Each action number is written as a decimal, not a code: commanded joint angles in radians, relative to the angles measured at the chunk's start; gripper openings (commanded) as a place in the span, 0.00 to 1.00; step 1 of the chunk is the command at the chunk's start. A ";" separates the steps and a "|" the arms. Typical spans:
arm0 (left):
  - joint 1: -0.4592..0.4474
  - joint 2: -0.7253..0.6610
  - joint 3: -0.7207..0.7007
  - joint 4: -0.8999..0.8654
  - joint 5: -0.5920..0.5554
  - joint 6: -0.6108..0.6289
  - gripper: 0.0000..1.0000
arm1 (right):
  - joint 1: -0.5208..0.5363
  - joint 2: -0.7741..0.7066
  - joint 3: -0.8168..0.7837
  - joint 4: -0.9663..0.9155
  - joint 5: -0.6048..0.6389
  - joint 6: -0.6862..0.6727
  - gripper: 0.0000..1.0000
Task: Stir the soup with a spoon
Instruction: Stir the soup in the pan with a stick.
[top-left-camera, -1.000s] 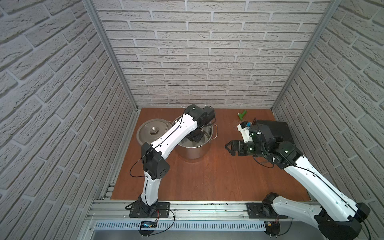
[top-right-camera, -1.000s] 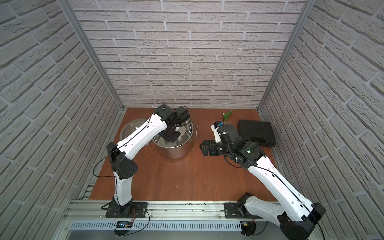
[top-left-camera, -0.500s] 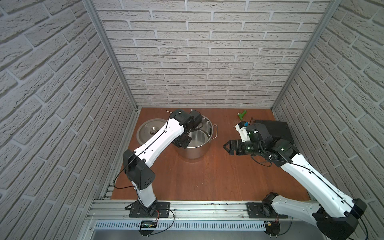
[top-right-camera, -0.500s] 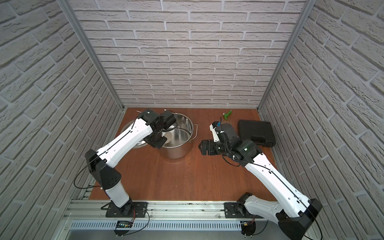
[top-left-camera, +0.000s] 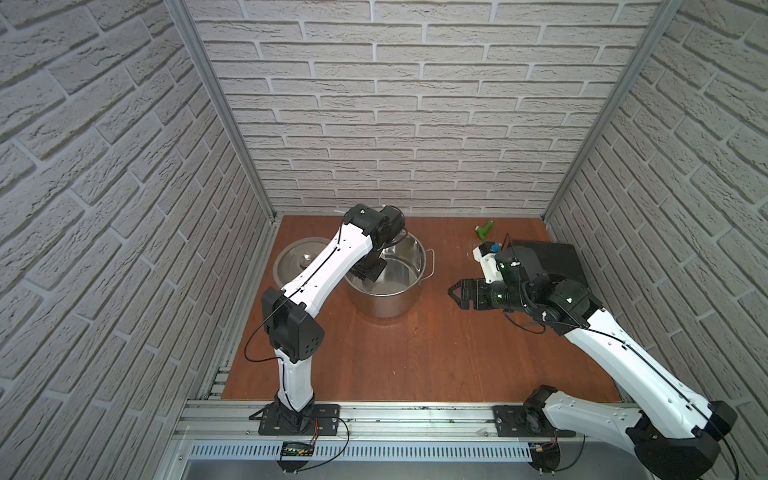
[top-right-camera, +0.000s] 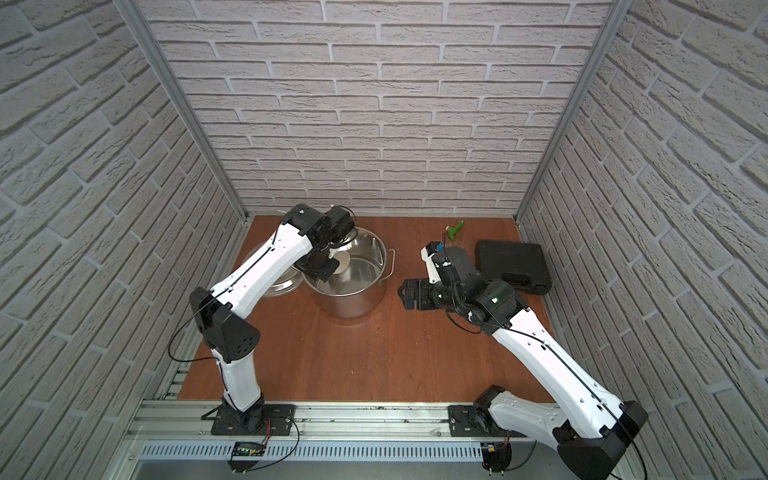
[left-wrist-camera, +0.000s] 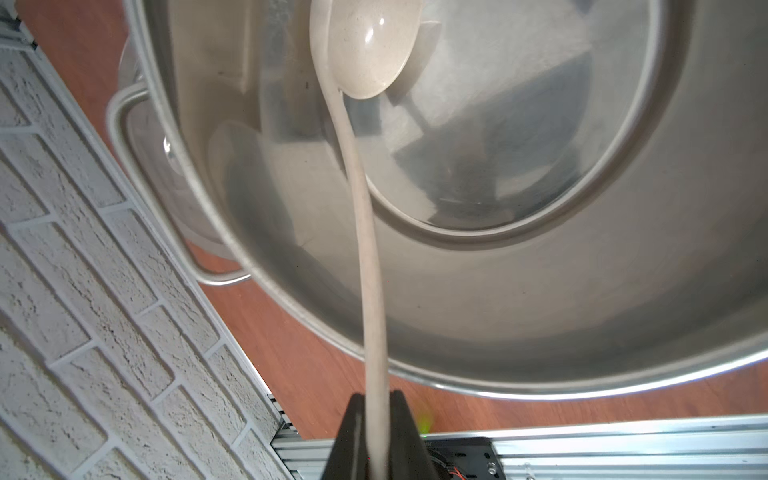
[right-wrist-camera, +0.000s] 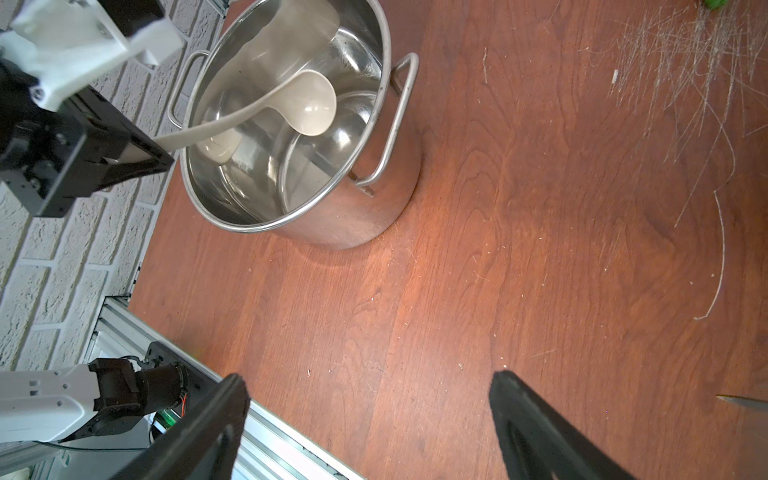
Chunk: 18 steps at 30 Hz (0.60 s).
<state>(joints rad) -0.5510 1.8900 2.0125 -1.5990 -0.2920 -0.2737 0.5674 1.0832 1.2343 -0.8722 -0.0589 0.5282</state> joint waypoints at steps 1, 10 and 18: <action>-0.048 0.004 0.019 -0.015 0.038 -0.014 0.00 | 0.014 -0.029 -0.006 0.010 0.019 0.014 0.94; -0.102 -0.138 -0.177 -0.019 0.055 -0.080 0.00 | 0.014 0.008 -0.004 0.049 -0.009 0.022 0.94; -0.005 -0.233 -0.283 -0.038 -0.011 -0.069 0.00 | 0.015 0.058 0.020 0.078 -0.039 0.017 0.94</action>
<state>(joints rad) -0.6044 1.6817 1.7466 -1.5963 -0.2638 -0.3382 0.5674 1.1324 1.2335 -0.8413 -0.0795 0.5430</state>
